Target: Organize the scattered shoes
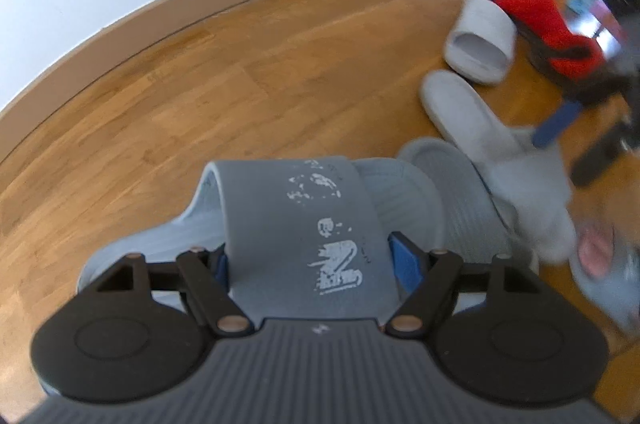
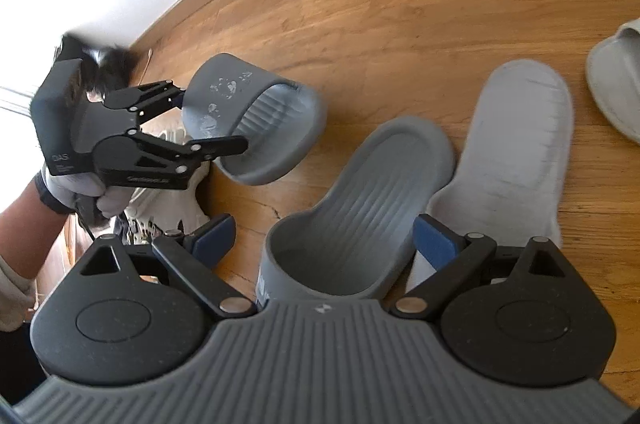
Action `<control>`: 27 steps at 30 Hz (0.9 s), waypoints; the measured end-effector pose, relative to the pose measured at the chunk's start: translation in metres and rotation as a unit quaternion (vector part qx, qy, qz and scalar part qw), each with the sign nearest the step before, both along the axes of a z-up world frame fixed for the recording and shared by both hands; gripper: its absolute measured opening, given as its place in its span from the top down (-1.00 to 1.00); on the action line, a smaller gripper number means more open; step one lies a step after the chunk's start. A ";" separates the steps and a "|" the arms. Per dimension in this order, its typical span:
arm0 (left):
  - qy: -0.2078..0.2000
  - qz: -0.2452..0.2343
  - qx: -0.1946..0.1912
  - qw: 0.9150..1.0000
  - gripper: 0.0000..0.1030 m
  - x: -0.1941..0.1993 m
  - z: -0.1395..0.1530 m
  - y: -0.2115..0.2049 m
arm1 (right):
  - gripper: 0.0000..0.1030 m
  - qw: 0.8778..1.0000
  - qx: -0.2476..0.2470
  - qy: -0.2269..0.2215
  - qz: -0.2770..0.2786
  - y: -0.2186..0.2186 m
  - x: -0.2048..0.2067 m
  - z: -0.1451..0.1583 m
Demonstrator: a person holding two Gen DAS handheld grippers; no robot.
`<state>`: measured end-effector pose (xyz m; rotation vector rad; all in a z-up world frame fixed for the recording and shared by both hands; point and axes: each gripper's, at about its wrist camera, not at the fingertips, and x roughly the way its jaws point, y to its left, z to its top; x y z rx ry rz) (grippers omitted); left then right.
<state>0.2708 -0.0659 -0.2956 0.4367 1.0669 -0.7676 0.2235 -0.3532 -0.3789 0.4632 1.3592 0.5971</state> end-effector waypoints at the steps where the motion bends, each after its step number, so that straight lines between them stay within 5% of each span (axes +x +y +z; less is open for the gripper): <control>1: 0.000 -0.005 0.008 1.000 -0.42 -0.001 -0.004 -0.001 | -0.87 1.000 -0.001 0.001 0.003 0.003 0.000 -0.001; 9: 0.032 0.022 0.078 0.996 -0.49 -0.003 -0.031 -0.012 | -0.87 0.996 -0.040 -0.049 0.067 0.033 0.005 0.006; 12: 0.033 0.023 0.076 0.996 -0.53 -0.011 -0.018 -0.007 | -0.87 0.970 -0.121 -0.141 0.157 0.062 0.004 0.017; 14: 0.034 0.026 0.068 0.997 -0.53 -0.018 -0.006 0.003 | -0.87 0.930 -0.161 -0.226 0.242 0.087 -0.002 0.024; 16: 0.034 0.028 0.063 0.997 -0.53 -0.023 0.001 0.012 | -0.87 0.876 -0.182 -0.304 0.327 0.109 -0.013 0.026; 21: 0.045 0.040 0.049 0.997 -0.53 -0.054 0.031 0.066 | -0.87 0.709 -0.218 -0.447 0.500 0.148 -0.044 0.016; 22: 0.051 0.045 0.045 0.997 -0.54 -0.060 0.034 0.076 | -0.87 0.625 -0.239 -0.489 0.559 0.161 -0.057 0.004; 24: 0.065 0.065 0.037 0.995 -0.54 -0.073 0.038 0.095 | -0.87 0.526 -0.252 -0.527 0.619 0.176 -0.069 -0.010; 26: 0.077 0.092 0.032 0.992 -0.54 -0.089 0.040 0.117 | -0.88 0.468 -0.246 -0.540 0.655 0.186 -0.075 -0.017; 27: 0.079 0.101 0.031 0.991 -0.54 -0.094 0.041 0.124 | -0.88 0.454 -0.244 -0.542 0.664 0.193 -0.075 -0.018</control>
